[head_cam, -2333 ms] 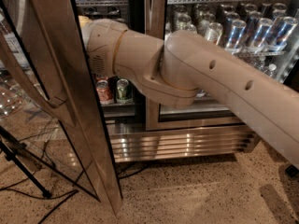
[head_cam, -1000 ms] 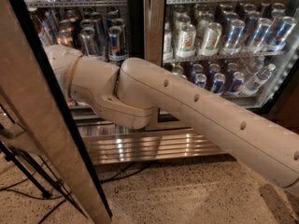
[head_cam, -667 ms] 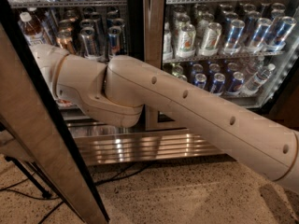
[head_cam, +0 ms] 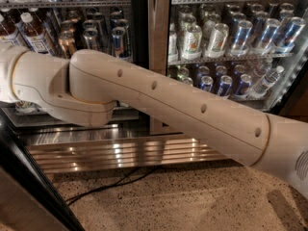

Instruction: Open left fridge door

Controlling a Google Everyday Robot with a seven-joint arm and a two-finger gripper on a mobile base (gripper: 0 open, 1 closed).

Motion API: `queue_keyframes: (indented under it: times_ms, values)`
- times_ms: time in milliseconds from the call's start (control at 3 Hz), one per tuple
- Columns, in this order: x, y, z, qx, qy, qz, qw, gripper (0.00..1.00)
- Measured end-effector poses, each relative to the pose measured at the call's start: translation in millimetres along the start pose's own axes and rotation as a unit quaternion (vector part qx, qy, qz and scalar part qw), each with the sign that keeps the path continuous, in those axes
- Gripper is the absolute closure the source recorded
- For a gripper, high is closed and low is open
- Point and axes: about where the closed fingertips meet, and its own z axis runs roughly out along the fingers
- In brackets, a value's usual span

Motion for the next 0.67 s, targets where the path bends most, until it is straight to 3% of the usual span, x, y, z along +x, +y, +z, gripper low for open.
queue_keyframes:
  times_ms: [333, 667]
  values:
    - [11.3, 10.1, 39.5, -0.016, 0.023, 0.048, 0.9985, 1.00]
    - [12.3, 10.4, 40.3, -0.017, 0.024, 0.049, 0.9984, 1.00]
